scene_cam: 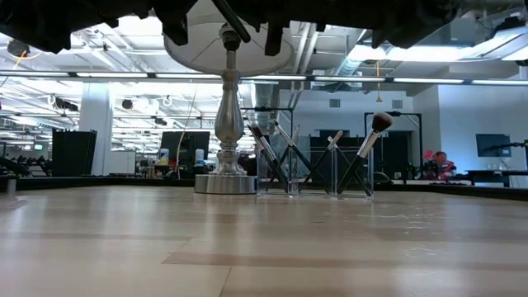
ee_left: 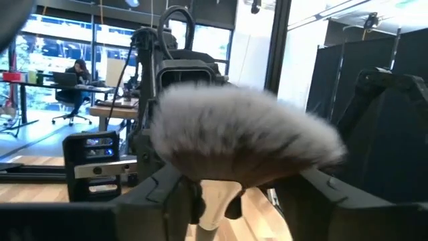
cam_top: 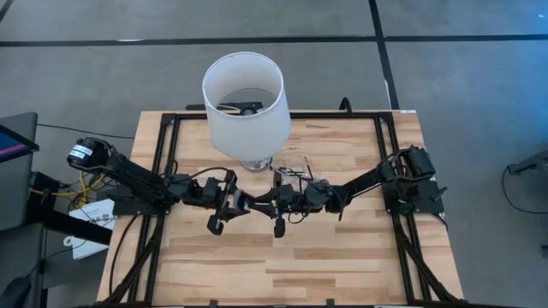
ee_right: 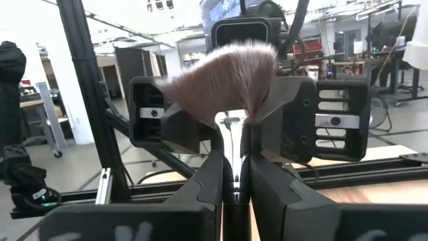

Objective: Put items in baskets/containers
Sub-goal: Put the black highlighter brush into the transparent organizer, then return to Home Position

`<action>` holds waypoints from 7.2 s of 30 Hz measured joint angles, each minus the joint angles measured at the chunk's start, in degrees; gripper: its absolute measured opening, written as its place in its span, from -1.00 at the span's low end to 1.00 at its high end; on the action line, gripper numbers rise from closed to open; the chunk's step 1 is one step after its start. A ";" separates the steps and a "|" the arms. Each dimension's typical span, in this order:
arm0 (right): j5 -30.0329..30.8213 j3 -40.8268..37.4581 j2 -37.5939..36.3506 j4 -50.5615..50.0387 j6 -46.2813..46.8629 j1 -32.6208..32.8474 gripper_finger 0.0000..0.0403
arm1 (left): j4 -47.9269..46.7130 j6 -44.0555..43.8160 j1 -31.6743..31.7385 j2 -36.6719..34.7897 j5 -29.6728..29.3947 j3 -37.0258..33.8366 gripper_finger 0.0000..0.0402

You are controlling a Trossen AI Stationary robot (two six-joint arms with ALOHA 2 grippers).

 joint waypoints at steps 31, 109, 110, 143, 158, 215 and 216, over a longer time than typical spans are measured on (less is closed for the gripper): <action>21.18 0.17 -2.32 1.19 -31.00 5.12 -0.80 | 3.35 6.91 -1.33 0.17 -9.99 0.48 -0.06; 70.86 -8.34 -22.56 -6.33 -40.73 26.48 -0.34 | 4.11 15.25 7.08 33.01 -27.48 20.47 -0.83; 70.82 -8.35 -22.56 -6.20 -40.46 26.41 -0.35 | 4.06 15.45 7.31 33.74 -27.47 20.97 -0.84; 70.67 -8.35 -22.53 -6.56 -38.04 26.48 -0.38 | -6.85 15.16 1.71 21.07 -27.28 20.96 -0.18; 71.47 -9.43 -28.67 -6.59 -44.23 37.93 -0.96 | -40.64 11.91 -8.33 -29.52 -27.54 2.56 -0.93; 1.98 -56.78 -102.87 -44.42 -20.66 2.86 -1.00 | -33.36 4.57 23.12 -55.47 -2.97 -21.64 -0.95; 1.98 -56.78 -104.32 -46.53 -20.36 2.86 -1.00 | -33.33 4.56 23.12 -55.47 -2.97 -21.64 -0.95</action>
